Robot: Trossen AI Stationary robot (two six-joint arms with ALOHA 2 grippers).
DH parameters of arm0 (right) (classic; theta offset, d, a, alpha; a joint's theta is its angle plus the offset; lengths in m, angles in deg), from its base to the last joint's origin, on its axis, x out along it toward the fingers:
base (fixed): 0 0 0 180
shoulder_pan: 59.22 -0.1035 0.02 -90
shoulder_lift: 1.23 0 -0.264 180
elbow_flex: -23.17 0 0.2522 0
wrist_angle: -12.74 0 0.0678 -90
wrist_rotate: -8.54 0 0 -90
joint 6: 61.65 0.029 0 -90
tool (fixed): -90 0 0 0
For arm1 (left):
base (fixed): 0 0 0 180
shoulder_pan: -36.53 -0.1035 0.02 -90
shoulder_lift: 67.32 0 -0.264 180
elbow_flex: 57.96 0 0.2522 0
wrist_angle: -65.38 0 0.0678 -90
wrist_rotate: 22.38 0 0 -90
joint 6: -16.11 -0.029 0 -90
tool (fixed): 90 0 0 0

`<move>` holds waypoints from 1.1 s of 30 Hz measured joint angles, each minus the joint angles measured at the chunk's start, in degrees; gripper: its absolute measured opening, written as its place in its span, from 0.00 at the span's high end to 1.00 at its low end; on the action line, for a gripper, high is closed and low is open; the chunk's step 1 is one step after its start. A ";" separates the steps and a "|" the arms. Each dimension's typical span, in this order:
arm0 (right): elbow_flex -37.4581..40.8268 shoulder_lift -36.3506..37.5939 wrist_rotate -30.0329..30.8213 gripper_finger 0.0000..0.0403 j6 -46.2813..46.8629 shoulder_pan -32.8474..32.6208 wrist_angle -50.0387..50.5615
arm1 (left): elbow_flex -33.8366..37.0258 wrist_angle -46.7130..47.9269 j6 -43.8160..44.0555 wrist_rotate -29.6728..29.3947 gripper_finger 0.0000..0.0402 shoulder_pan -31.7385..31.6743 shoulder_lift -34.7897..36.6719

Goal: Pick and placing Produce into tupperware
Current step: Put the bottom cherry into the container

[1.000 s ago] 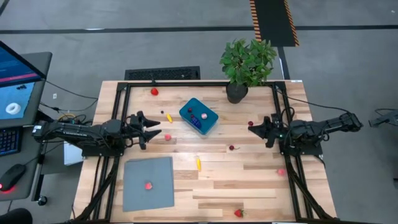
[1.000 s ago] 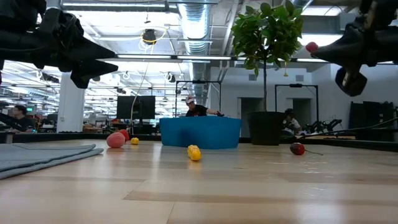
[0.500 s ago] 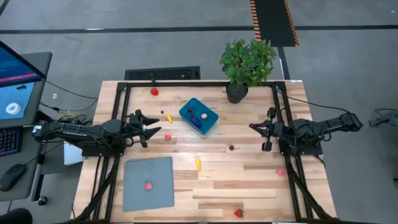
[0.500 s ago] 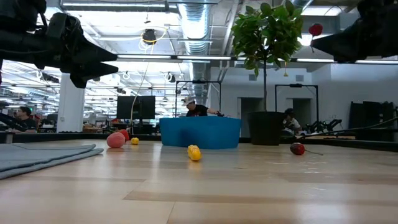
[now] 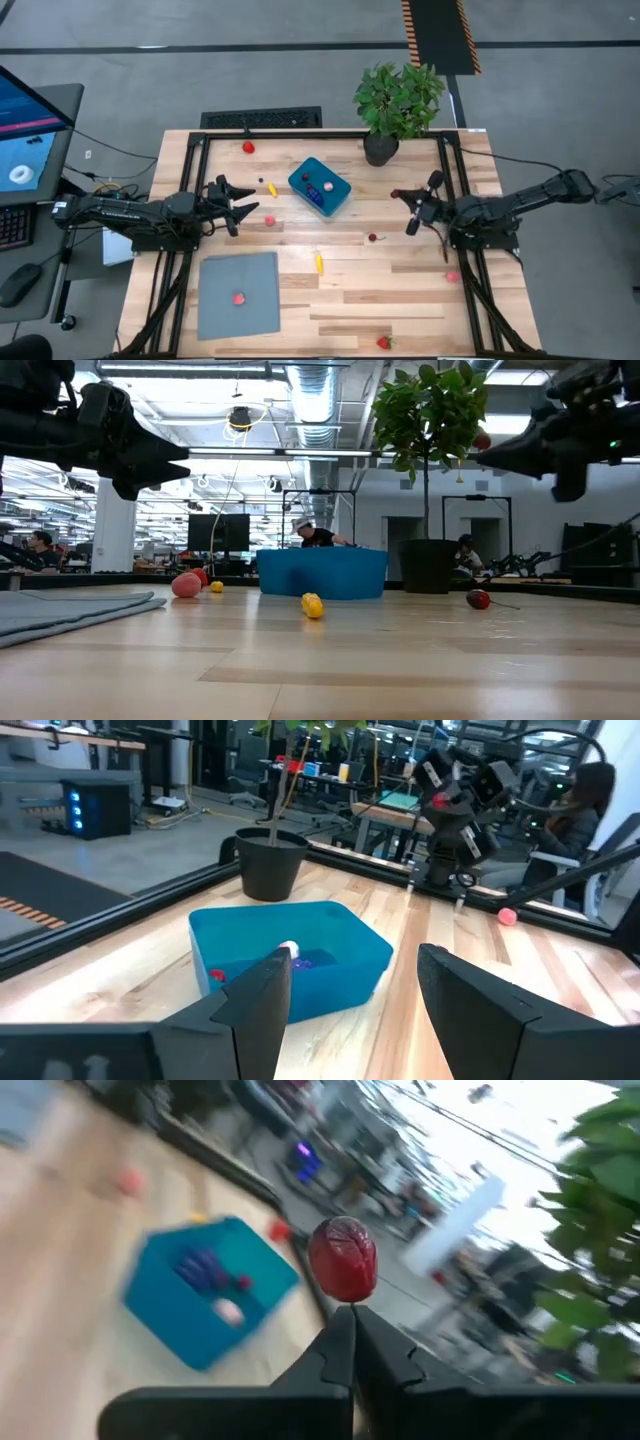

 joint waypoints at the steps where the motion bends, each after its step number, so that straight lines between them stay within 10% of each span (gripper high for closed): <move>1: -0.02 -2.13 2.29 0.94 -1.07 0.00 -1.72 | -0.01 0.08 0.00 -0.21 0.48 0.00 0.00; 16: -13.06 -24.18 7.84 0.92 15.01 1.16 -9.19 | 0.00 6.20 3.64 -1.68 0.48 0.02 0.00; 33: -44.36 -51.53 -14.32 0.97 39.11 14.42 14.28 | 0.00 12.22 9.63 -3.56 0.48 0.02 -0.02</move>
